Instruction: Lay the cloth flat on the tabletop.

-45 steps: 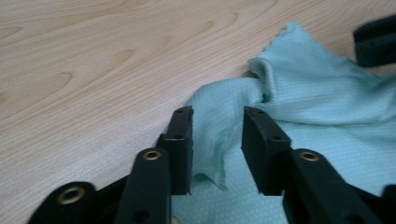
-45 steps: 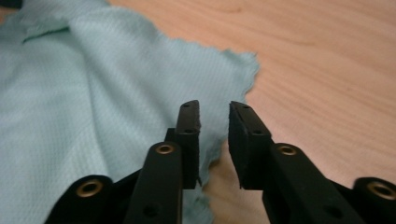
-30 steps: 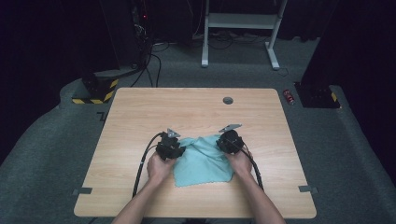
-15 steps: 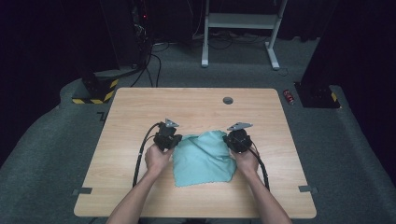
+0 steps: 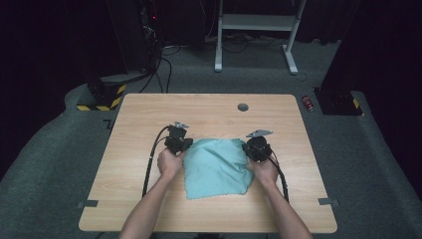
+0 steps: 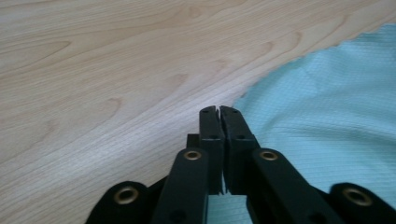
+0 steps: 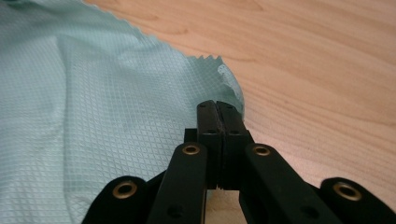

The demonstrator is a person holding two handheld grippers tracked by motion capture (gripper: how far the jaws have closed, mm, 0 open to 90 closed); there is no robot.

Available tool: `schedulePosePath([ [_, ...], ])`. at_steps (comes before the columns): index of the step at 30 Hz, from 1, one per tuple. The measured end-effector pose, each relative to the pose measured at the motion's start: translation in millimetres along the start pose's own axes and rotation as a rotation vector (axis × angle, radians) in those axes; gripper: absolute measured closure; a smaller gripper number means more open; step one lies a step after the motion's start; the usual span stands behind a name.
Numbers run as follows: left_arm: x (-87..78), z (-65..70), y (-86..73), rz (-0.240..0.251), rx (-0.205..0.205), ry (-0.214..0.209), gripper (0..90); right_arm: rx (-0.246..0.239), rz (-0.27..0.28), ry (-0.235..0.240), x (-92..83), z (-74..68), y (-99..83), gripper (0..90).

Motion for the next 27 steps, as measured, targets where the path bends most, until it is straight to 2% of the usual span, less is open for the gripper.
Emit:
schedulePosePath([
  [3,-5.4,3.8,-0.4,0.026,0.01,-0.02,73.3,0.013,0.007,0.011,0.1,1.6,-1.5,85.6],
  [5,-9.0,6.5,-2.5,0.028,0.029,-0.01,67.7,0.025,0.013,0.019,-1.3,2.4,-1.4,83.0],
  [7,-8.4,7.2,-5.2,0.026,0.032,-0.009,62.9,0.025,0.014,0.016,-2.8,2.5,-2.0,81.5],
  [11,0.6,7.0,-12.0,-0.003,0.028,-0.022,61.6,0.027,0.003,0.019,-2.1,3.7,-5.1,89.3],
  [12,0.4,8.2,-12.8,-0.001,0.028,-0.03,60.9,0.026,-0.006,0.018,-1.8,4.2,-6.0,89.3],
  [14,-5.4,13.9,-14.1,0.033,0.046,-0.047,58.6,0.03,0.008,0.022,-4.1,4.9,-6.7,85.4],
  [15,-9.4,16.5,-14.7,0.046,0.072,-0.036,57.4,0.032,0.016,0.022,-5.0,4.6,-6.9,83.2],
  [16,-10.9,18.1,-15.3,0.049,0.077,-0.032,55.6,0.027,0.015,0.016,-5.3,3.6,-7.5,79.7],
  [22,-8.7,23.2,-19.7,0.012,0.138,0.011,51.0,0.024,-0.034,0.023,5.9,-2.9,-10.8,71.1],
  [24,-5.4,23.2,-20.7,-0.005,0.145,0.02,51.9,0.012,-0.057,0.015,9.3,-3.8,-12.3,70.4],
  [27,1.8,21.3,-22.6,-0.04,0.157,0.04,57.9,0.003,-0.069,-0.008,10.5,-3.5,-12.8,75.6],
])
Point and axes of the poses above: each handheld gripper's, and its own axes: x roughly forward along the jaws, y roughly out of its top, z roughly to its right, the point moved 6 cm from there along x, roughly forward along the jaws, and after that the axes turned 10 degrees about -z, right-handed, at the moved point
